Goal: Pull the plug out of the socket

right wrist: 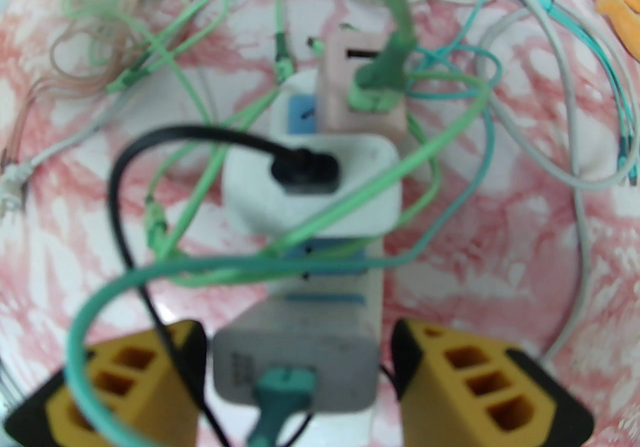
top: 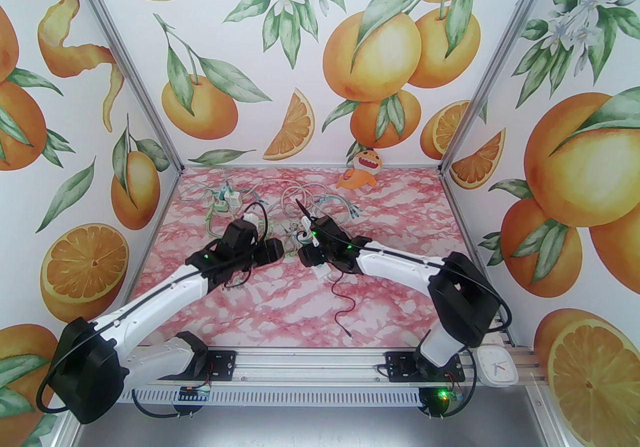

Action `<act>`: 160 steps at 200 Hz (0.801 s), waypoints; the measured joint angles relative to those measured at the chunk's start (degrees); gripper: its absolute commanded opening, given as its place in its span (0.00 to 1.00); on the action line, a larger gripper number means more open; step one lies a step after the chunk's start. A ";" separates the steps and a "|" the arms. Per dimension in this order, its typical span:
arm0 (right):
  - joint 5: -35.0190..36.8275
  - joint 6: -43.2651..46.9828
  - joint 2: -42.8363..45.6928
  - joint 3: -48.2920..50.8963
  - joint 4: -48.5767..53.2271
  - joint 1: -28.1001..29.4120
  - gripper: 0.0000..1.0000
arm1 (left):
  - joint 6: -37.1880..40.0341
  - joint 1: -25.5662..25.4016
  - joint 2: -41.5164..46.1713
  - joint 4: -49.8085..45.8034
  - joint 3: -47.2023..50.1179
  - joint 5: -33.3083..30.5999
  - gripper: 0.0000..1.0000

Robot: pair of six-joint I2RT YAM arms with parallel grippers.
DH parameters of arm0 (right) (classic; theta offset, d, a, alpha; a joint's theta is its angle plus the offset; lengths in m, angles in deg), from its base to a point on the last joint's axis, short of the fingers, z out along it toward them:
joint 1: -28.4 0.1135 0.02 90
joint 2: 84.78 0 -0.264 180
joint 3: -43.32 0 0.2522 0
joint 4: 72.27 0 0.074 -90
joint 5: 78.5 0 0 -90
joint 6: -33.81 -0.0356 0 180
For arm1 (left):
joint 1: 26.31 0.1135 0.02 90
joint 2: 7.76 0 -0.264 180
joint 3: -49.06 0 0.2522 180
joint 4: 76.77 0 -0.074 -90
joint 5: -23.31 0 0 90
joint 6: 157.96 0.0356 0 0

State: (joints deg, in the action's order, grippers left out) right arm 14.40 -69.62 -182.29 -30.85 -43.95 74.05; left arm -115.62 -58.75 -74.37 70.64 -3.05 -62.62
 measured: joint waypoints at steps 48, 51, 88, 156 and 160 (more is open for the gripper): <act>2.34 0.92 -2.36 -2.12 1.84 1.22 0.64 | -2.49 0.00 -5.81 7.13 1.88 1.77 0.65; 2.38 0.92 -2.36 -2.12 1.88 1.22 0.64 | -2.56 0.00 -6.43 7.52 1.86 1.92 0.65; 2.97 1.11 -2.36 -2.08 2.25 1.20 0.53 | -2.97 1.11 -12.48 9.60 0.81 3.96 0.64; 3.23 1.29 -1.70 -0.94 1.07 1.22 0.45 | 0.07 4.70 -20.37 12.76 -7.98 8.02 0.66; 3.23 1.31 -1.60 -0.74 0.83 1.22 0.45 | 0.24 4.70 -20.37 12.94 -8.31 8.15 0.66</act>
State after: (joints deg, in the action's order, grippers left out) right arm 17.63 -68.31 -183.89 -31.59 -43.11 75.28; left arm -115.37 -54.05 -94.74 83.57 -11.36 -54.47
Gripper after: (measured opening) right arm 0.508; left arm 0.653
